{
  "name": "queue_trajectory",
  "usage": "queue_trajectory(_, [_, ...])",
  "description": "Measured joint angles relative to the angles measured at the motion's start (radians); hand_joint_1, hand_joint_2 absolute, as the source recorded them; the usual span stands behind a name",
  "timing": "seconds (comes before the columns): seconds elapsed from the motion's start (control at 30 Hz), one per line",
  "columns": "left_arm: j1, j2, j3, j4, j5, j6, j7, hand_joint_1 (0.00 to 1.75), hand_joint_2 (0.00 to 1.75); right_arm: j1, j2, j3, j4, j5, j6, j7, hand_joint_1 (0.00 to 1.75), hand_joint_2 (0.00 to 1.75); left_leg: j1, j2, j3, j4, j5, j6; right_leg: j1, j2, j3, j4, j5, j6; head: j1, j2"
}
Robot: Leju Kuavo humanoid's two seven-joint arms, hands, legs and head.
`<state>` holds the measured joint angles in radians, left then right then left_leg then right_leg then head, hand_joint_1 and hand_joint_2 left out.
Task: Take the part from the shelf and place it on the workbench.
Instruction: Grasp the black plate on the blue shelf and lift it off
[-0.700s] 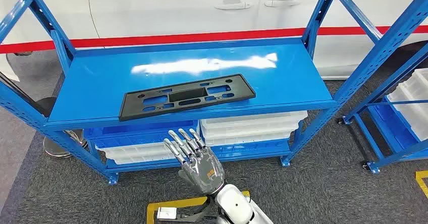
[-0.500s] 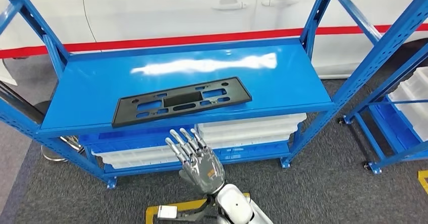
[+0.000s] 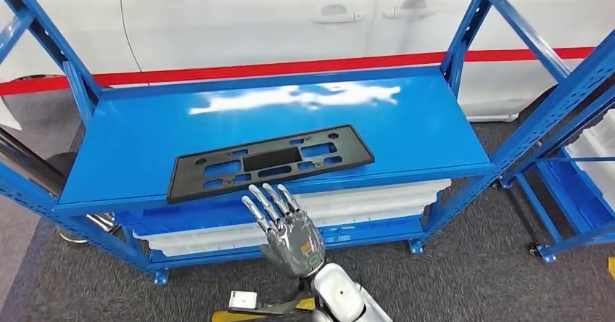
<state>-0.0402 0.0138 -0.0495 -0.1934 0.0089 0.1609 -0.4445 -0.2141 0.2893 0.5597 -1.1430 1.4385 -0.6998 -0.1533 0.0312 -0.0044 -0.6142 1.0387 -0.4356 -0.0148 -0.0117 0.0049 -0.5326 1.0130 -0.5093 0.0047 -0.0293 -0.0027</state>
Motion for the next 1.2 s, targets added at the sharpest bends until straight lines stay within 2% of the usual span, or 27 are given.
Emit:
queue_trajectory(0.07, [0.002,0.0,0.001,0.0,-0.002,0.0,0.001,0.0,0.0,-0.004,0.002,-0.005,0.005,-0.002,0.0,0.005,0.0,1.75,0.0,0.001,0.008,-0.003,-0.003,0.014,-0.003,-0.002,-0.009,0.033,-0.022,0.008,0.0,0.0])
queue_trajectory(0.1, [0.001,0.0,0.001,0.0,-0.003,0.0,0.001,0.0,0.0,-0.007,0.003,-0.007,0.008,-0.004,0.0,0.007,0.0,1.75,-0.001,0.001,0.012,-0.005,-0.006,0.021,-0.003,-0.003,-0.032,0.079,-0.043,0.011,0.0,0.0])
queue_trajectory(0.17, [-0.002,0.001,0.003,0.0,-0.007,0.0,0.001,0.0,0.0,-0.011,0.006,-0.015,0.018,-0.007,-0.001,0.013,0.0,1.75,-0.005,0.001,0.017,-0.005,-0.012,0.03,-0.002,-0.004,-0.113,0.214,-0.09,0.011,0.0,0.0])
queue_trajectory(0.2, [-0.002,0.001,0.003,0.0,-0.008,0.0,0.001,0.0,0.0,-0.011,0.006,-0.018,0.024,-0.008,-0.001,0.015,0.0,1.75,-0.008,0.0,0.02,-0.005,-0.015,0.034,-0.002,-0.004,-0.154,0.272,-0.101,0.01,0.0,0.0])
queue_trajectory(0.23, [-0.002,0.001,0.003,0.0,-0.008,0.0,0.001,0.0,0.0,-0.011,0.006,-0.021,0.031,-0.008,0.0,0.019,0.0,1.75,-0.011,0.0,0.023,-0.005,-0.019,0.036,-0.001,-0.004,-0.181,0.298,-0.094,0.007,0.0,0.0])
queue_trajectory(0.27, [-0.002,0.002,0.004,0.0,-0.009,0.0,0.002,0.0,0.0,-0.012,0.007,-0.023,0.038,-0.009,0.0,0.022,0.0,1.75,-0.015,-0.001,0.029,-0.005,-0.023,0.038,0.002,-0.004,-0.189,0.288,-0.067,0.001,0.0,0.0])
queue_trajectory(0.3, [-0.001,0.002,0.004,0.0,-0.01,0.0,0.002,0.0,0.0,-0.015,0.009,-0.025,0.044,-0.009,0.0,0.025,0.0,1.75,-0.018,-0.003,0.036,-0.006,-0.027,0.038,0.005,-0.003,-0.177,0.24,-0.024,-0.008,0.0,0.0])
queue_trajectory(0.33, [-0.002,0.002,0.004,0.0,-0.012,0.0,0.002,0.0,0.0,-0.019,0.011,-0.027,0.05,-0.01,0.0,0.029,0.0,1.75,-0.021,-0.004,0.043,-0.006,-0.031,0.038,0.011,-0.003,-0.152,0.171,0.022,-0.022,0.0,0.0])
queue_trajectory(0.37, [-0.003,0.0,0.004,0.0,-0.015,-0.001,0.003,0.0,0.0,-0.026,0.013,-0.029,0.056,-0.01,-0.001,0.033,0.0,1.75,-0.025,-0.004,0.049,-0.006,-0.037,0.036,0.017,-0.004,-0.126,0.105,0.053,-0.036,0.0,0.0])
queue_trajectory(0.4, [-0.004,0.0,0.004,0.0,-0.017,-0.001,0.004,0.0,0.0,-0.032,0.015,-0.031,0.062,-0.01,-0.001,0.035,0.0,1.75,-0.026,-0.004,0.052,-0.006,-0.042,0.033,0.022,-0.006,-0.106,0.056,0.069,-0.046,0.0,0.0])
queue_trajectory(0.43, [-0.005,0.0,0.004,0.0,-0.018,-0.001,0.004,0.0,0.0,-0.037,0.017,-0.033,0.067,-0.01,-0.001,0.038,0.0,1.75,-0.025,-0.004,0.054,-0.007,-0.046,0.028,0.027,-0.007,-0.095,0.03,0.072,-0.052,0.0,0.0])
queue_trajectory(0.47, [-0.006,-0.001,0.004,0.0,-0.018,-0.002,0.005,0.0,0.0,-0.04,0.019,-0.035,0.072,-0.01,-0.001,0.039,0.0,1.75,-0.025,-0.003,0.056,-0.009,-0.049,0.022,0.03,-0.007,-0.091,0.021,0.066,-0.054,0.0,0.0])
queue_trajectory(0.57, [-0.008,0.001,0.004,0.0,-0.019,-0.002,0.005,0.0,0.0,-0.044,0.025,-0.039,0.081,-0.01,-0.001,0.041,0.0,1.75,-0.024,0.001,0.058,0.004,-0.064,0.008,0.02,-0.005,-0.069,-0.008,0.072,-0.051,0.0,0.0])
queue_trajectory(0.63, [-0.009,0.003,0.004,0.0,-0.019,-0.001,0.005,0.0,0.0,-0.048,0.027,-0.04,0.087,-0.01,-0.001,0.041,0.0,1.75,-0.021,0.001,0.018,0.093,-0.108,0.0,0.015,-0.007,-0.05,-0.022,0.072,-0.051,0.0,0.0])
queue_trajectory(0.7, [-0.007,0.005,0.004,0.0,-0.018,-0.001,0.005,0.0,0.0,-0.05,0.027,-0.041,0.094,-0.01,-0.001,0.041,0.0,1.75,-0.017,0.001,-0.052,0.217,-0.153,-0.01,0.014,-0.007,-0.04,-0.022,0.064,-0.053,0.0,0.0])
queue_trajectory(0.73, [-0.006,0.006,0.004,0.0,-0.019,-0.001,0.005,0.0,0.0,-0.049,0.027,-0.041,0.097,-0.01,-0.001,0.042,0.0,1.75,-0.015,0.001,-0.078,0.252,-0.157,-0.015,0.013,-0.007,-0.037,-0.02,0.059,-0.053,0.0,0.0])
queue_trajectory(0.77, [-0.004,0.006,0.004,0.0,-0.019,-0.001,0.006,0.0,0.0,-0.049,0.027,-0.041,0.1,-0.01,-0.001,0.043,0.0,1.75,-0.012,0.001,-0.085,0.248,-0.137,-0.02,0.012,-0.006,-0.033,-0.018,0.053,-0.05,0.0,0.0])
queue_trajectory(0.8, [-0.003,0.006,0.004,0.0,-0.02,-0.001,0.006,0.0,0.0,-0.049,0.027,-0.042,0.103,-0.01,-0.001,0.046,0.0,1.75,-0.009,0.002,-0.073,0.207,-0.1,-0.024,0.011,-0.005,-0.027,-0.013,0.046,-0.047,0.0,0.0])
queue_trajectory(0.83, [-0.003,0.007,0.004,0.0,-0.022,-0.001,0.007,0.0,0.0,-0.05,0.027,-0.042,0.106,-0.01,-0.001,0.05,0.0,1.75,-0.005,0.003,-0.048,0.139,-0.057,-0.027,0.009,-0.005,-0.021,-0.008,0.037,-0.042,0.0,0.0])
queue_trajectory(0.87, [-0.004,0.007,0.004,0.0,-0.024,-0.002,0.008,0.0,0.0,-0.052,0.028,-0.042,0.111,-0.01,-0.001,0.055,0.0,1.75,-0.004,0.002,-0.021,0.075,-0.025,-0.029,0.008,-0.004,-0.017,-0.001,0.027,-0.036,0.0,0.0])
queue_trajectory(0.9, [-0.005,0.008,0.004,0.0,-0.027,-0.002,0.009,0.0,0.0,-0.055,0.028,-0.043,0.117,-0.011,-0.001,0.059,0.0,1.75,-0.005,0.001,0.0,0.03,-0.008,-0.025,0.009,-0.003,-0.015,0.005,0.019,-0.029,0.0,0.0])
queue_trajectory(0.93, [-0.006,0.009,0.004,0.0,-0.029,-0.002,0.011,0.0,0.0,-0.058,0.028,-0.044,0.122,-0.012,-0.001,0.064,0.0,1.75,-0.007,-0.001,0.011,0.006,-0.005,-0.019,0.01,-0.003,-0.014,0.01,0.013,-0.023,0.0,0.0])
queue_trajectory(1.03, [-0.006,0.009,0.004,0.0,-0.036,-0.003,0.016,0.0,0.0,-0.069,0.03,-0.045,0.144,-0.011,-0.001,0.076,0.0,1.75,-0.01,-0.004,0.015,0.001,-0.013,0.007,0.01,-0.002,-0.013,0.011,0.005,-0.009,0.0,0.0])
queue_trajectory(1.1, [-0.007,0.008,0.004,0.0,-0.04,-0.004,0.018,0.0,0.0,-0.078,0.032,-0.046,0.163,-0.007,-0.001,0.086,0.0,1.75,-0.007,-0.004,0.019,-0.004,-0.013,0.021,0.008,-0.003,-0.029,0.046,-0.016,0.001,0.0,0.0])
queue_trajectory(1.13, [-0.008,0.008,0.004,0.0,-0.041,-0.004,0.018,0.0,0.0,-0.085,0.033,-0.046,0.174,-0.003,-0.001,0.09,0.0,1.75,-0.006,-0.003,0.021,-0.006,-0.015,0.026,0.007,-0.004,-0.055,0.095,-0.039,0.006,0.0,0.0])
queue_trajectory(1.2, [-0.01,0.008,0.004,0.0,-0.043,-0.006,0.018,0.0,0.0,-0.094,0.033,-0.046,0.199,0.003,-0.001,0.1,0.0,1.75,-0.008,-0.003,0.024,-0.006,-0.02,0.033,0.005,-0.004,-0.135,0.23,-0.091,0.01,0.0,0.0])
